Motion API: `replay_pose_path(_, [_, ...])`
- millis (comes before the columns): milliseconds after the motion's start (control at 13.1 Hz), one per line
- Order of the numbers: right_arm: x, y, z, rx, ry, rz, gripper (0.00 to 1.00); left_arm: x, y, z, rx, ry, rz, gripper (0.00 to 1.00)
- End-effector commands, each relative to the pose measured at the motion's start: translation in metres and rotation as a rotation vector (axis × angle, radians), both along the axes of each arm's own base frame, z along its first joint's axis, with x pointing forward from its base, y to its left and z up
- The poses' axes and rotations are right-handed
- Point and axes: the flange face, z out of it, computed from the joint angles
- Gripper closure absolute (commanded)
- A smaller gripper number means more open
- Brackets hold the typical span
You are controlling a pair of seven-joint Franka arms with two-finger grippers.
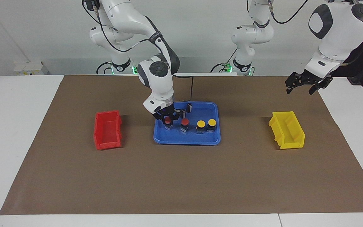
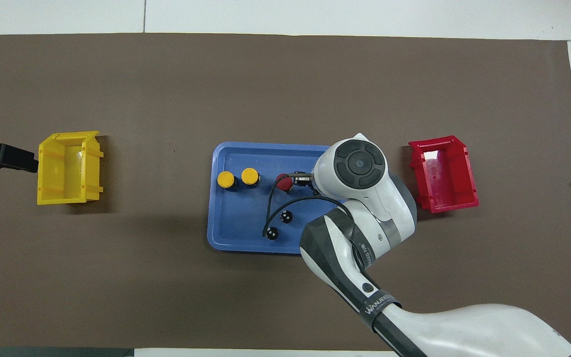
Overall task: Sort red and yellow buttons by color
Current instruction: 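Reach the right gripper to the red button nearest the red bin and grasp, then carry the red button into the red bin while the left gripper reaches the tray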
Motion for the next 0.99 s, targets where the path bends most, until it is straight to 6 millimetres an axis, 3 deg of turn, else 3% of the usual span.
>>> replay_pose_path(0, [0.026, -0.019, 0.048, -0.019, 0.007, -0.015, 0.76, -0.007, -0.015, -0.007, 0.01, -0.038, 0.031, 0.0])
replay_pose_path(76, [0.028, -0.04, 0.074, -0.026, 0.007, -0.01, 0.76, -0.006, -0.063, -0.018, 0.005, -0.06, 0.05, 0.0])
replay_pose_path(152, [0.026, -0.069, 0.093, -0.038, 0.01, 0.003, 0.76, -0.006, -0.098, -0.03, -0.004, -0.087, 0.1, 0.0])
replay_pose_path(380, [0.014, -0.167, 0.132, -0.067, 0.066, 0.053, 0.76, -0.007, -0.204, -0.091, -0.032, -0.114, 0.143, 0.0])
replay_pose_path(609, [-0.001, -0.256, 0.125, -0.053, 0.09, 0.141, 0.76, -0.011, -0.28, -0.152, -0.06, -0.131, 0.037, 0.0])
replay_pose_path(761, [-0.01, -0.296, 0.107, -0.052, 0.071, 0.185, 0.76, -0.012, -0.303, -0.184, -0.061, -0.125, 0.009, 0.06])
replay_pose_path(913, [-0.023, -0.301, 0.084, -0.061, 0.017, 0.196, 0.76, -0.015, -0.309, -0.196, -0.056, -0.113, 0.006, 0.2])
